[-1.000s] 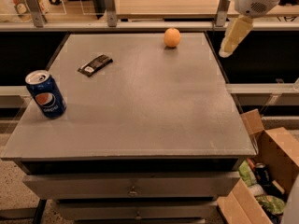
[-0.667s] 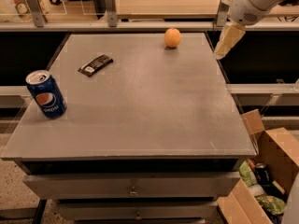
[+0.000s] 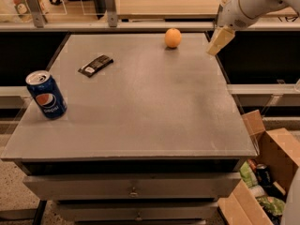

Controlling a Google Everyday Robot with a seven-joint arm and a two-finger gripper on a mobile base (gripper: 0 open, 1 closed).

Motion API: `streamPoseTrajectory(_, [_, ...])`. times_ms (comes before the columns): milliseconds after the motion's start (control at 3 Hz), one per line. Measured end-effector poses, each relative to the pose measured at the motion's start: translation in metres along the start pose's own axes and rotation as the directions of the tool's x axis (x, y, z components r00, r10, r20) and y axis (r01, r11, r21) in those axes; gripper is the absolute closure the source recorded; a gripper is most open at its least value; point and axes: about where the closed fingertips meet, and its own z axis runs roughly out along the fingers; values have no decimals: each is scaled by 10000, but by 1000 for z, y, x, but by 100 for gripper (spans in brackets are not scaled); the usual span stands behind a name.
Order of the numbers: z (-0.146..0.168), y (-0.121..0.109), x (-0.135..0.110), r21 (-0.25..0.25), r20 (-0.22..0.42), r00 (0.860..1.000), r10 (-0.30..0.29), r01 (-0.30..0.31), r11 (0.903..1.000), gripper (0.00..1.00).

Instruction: Pick orange

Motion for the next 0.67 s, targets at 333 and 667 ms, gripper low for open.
streamPoseTrajectory(333, [0,0,0,-2,0,10000,0,0,10000,0])
streamPoseTrajectory(667, [0,0,-2,62,313,9995,24,-26,10000,0])
